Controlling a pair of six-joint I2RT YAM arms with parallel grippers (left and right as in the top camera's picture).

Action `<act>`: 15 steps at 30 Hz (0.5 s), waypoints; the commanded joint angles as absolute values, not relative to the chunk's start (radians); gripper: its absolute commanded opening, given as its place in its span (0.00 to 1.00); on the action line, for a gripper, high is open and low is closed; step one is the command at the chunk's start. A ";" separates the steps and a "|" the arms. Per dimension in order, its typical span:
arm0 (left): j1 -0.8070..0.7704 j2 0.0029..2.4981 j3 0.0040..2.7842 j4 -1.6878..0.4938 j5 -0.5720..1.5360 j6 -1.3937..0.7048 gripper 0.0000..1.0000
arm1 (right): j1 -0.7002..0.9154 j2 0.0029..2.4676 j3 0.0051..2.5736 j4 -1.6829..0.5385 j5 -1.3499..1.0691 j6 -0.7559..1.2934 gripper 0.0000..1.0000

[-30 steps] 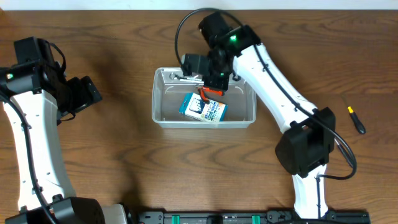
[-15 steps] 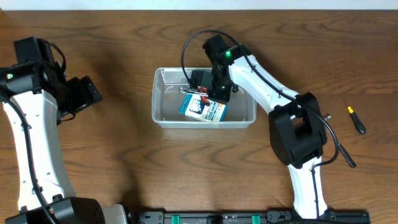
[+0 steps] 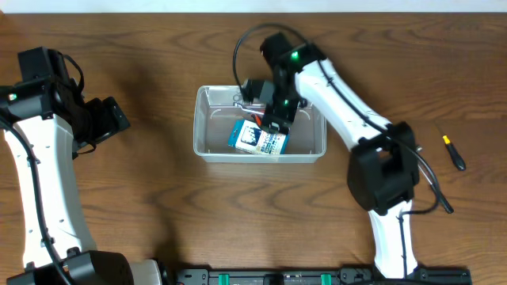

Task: Pack container
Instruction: 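Carry the wrench into the container and release it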

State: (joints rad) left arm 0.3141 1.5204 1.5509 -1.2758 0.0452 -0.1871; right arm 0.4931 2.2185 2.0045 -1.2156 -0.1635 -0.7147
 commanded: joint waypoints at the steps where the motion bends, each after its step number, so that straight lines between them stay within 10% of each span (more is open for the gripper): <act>1: 0.318 1.522 1.562 -1.278 0.043 -0.191 0.98 | 0.428 2.082 2.096 -1.253 -0.074 -0.490 0.99; 15: 0.318 1.522 1.562 -1.275 0.044 -0.178 0.98 | -0.024 1.736 2.098 -1.550 -0.045 0.089 0.99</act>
State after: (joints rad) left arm 0.3141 1.5204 1.5509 -1.2751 0.0456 -0.1837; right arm 0.0154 1.7954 2.0857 -1.5204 -0.0483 -0.0502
